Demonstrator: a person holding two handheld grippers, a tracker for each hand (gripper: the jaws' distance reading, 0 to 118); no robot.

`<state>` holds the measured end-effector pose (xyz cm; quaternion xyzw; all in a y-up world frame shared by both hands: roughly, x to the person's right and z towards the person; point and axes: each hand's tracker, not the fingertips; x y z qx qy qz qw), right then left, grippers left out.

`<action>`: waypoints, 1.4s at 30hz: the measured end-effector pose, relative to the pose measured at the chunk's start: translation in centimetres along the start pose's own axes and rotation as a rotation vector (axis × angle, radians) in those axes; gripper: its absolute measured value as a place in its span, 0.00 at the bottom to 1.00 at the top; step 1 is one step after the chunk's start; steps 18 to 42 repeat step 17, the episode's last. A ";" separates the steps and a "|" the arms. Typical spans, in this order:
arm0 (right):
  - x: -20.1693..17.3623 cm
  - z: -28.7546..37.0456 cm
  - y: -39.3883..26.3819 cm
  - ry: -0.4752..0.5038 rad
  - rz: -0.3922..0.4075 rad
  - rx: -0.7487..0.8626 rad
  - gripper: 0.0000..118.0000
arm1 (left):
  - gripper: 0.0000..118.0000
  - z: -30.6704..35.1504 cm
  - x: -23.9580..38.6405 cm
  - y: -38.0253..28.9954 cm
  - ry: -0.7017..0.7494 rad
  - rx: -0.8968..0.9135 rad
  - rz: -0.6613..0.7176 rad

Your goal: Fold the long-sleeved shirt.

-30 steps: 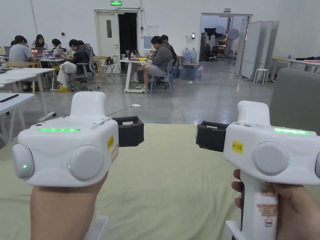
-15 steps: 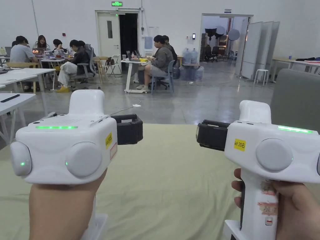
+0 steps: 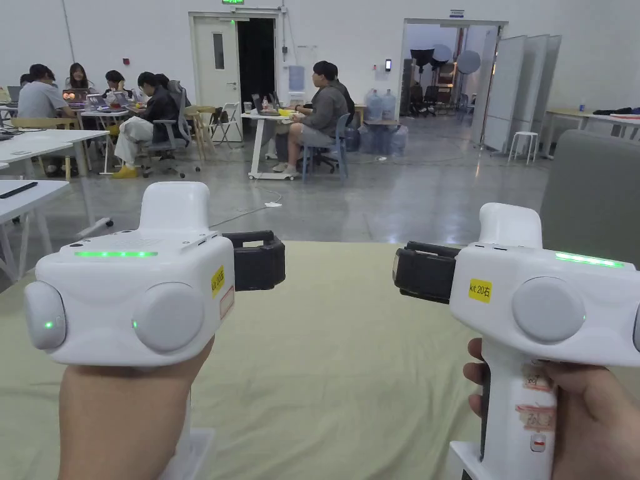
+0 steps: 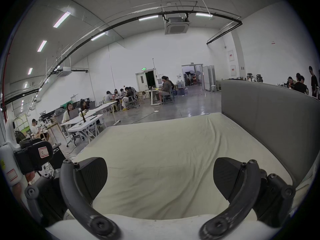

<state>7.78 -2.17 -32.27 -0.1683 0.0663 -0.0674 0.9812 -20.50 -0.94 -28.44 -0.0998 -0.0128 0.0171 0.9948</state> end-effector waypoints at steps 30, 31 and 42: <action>0.1 -1.2 -0.4 -0.006 -0.004 -0.016 1.00 | 1.00 -1.4 -0.6 -0.7 0.008 -0.031 0.010; 0.1 -1.2 -0.4 -0.006 -0.004 -0.016 1.00 | 1.00 -1.4 -0.6 -0.7 0.008 -0.031 0.010; 0.1 -1.2 -0.4 -0.006 -0.004 -0.016 1.00 | 1.00 -1.4 -0.6 -0.7 0.008 -0.031 0.010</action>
